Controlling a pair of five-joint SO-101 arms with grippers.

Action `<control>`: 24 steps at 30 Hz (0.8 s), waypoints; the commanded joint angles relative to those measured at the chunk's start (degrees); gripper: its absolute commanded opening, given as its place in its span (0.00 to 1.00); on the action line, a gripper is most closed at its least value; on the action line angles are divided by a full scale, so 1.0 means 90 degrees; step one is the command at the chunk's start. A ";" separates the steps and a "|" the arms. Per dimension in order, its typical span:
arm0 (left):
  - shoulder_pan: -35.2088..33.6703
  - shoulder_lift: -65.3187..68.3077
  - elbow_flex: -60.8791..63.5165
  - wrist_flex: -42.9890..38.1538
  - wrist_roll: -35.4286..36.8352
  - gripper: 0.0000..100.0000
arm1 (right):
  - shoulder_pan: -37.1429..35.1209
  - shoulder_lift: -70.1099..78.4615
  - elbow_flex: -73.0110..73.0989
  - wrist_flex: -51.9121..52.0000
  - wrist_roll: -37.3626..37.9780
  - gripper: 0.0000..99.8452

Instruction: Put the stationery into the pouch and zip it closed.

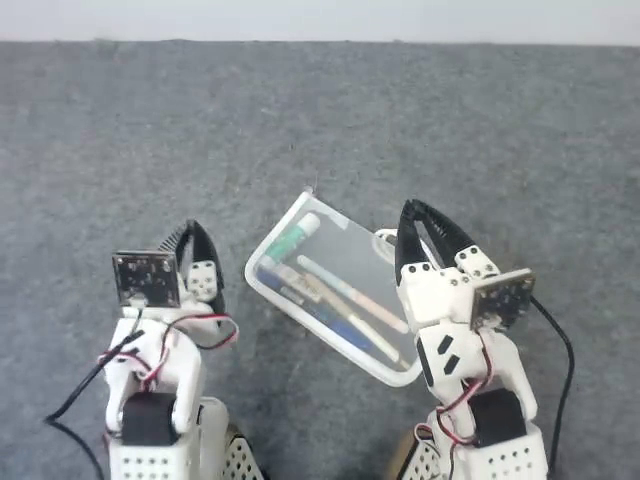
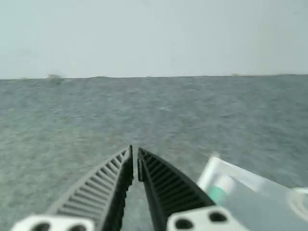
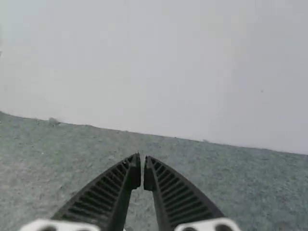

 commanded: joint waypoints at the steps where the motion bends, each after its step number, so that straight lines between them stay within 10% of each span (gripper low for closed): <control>1: -0.0557 -0.0147 0.0933 -0.1866 -0.0059 0.01 | 0.0063 -0.0112 0.0244 -0.0161 -0.0068 0.01; 10: -0.0703 -0.0117 0.1470 -0.2540 -0.0029 0.01 | 0.0923 -0.0073 0.1221 -0.0855 -0.0078 0.01; 24: -0.0576 -0.0117 0.1470 -0.0567 -0.0029 0.01 | 0.1060 -0.0103 0.1211 0.1138 -0.0078 0.01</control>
